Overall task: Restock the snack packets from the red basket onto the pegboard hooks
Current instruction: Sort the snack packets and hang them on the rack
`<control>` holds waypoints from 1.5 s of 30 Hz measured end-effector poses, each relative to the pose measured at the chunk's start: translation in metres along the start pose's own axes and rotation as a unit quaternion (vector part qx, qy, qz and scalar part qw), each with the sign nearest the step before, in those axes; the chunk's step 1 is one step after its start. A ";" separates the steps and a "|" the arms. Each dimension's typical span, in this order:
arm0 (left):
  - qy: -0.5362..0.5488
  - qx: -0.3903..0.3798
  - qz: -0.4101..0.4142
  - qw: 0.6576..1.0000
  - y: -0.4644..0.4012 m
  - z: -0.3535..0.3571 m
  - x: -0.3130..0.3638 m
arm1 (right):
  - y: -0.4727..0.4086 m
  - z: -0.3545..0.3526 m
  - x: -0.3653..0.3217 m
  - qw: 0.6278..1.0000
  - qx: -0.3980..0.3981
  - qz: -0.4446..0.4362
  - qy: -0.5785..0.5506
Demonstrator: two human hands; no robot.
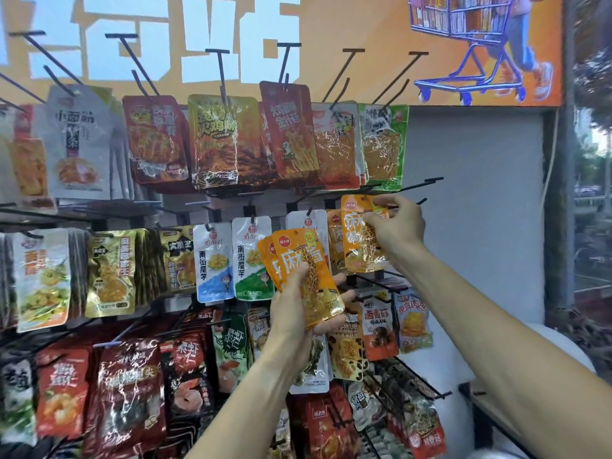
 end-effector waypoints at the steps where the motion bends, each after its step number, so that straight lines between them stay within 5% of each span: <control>1: -0.001 -0.003 0.001 1.000 0.000 0.000 0.000 | 0.000 -0.001 -0.001 1.000 0.004 -0.003 0.014; 17: -0.025 -0.007 0.006 1.000 -0.009 -0.004 0.002 | -0.026 0.040 0.029 0.983 -0.004 -0.017 0.182; 19: -0.028 0.004 0.012 1.000 -0.011 -0.007 -0.001 | -0.009 0.024 0.032 0.990 0.005 -0.026 0.136; 24: -0.047 0.028 0.011 0.998 -0.010 0.001 -0.016 | 0.065 0.012 0.053 0.991 -0.133 0.008 -0.032; 37: 0.016 0.031 -0.013 0.999 -0.004 0.008 -0.022 | 0.047 0.008 0.063 0.973 -0.078 0.103 -0.190; 45: -0.002 0.022 0.015 1.000 -0.005 -0.007 -0.011 | 0.002 0.000 0.030 0.997 0.005 -0.015 -0.081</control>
Point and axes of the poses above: each hand's wrist, its own y-axis away from the middle knuckle, its own z-axis out of the palm, x = y × z, the point moved 6 cm from there along -y, towards the middle knuckle, and after that the axes turned 15 degrees about z, right-handed, at the moved point
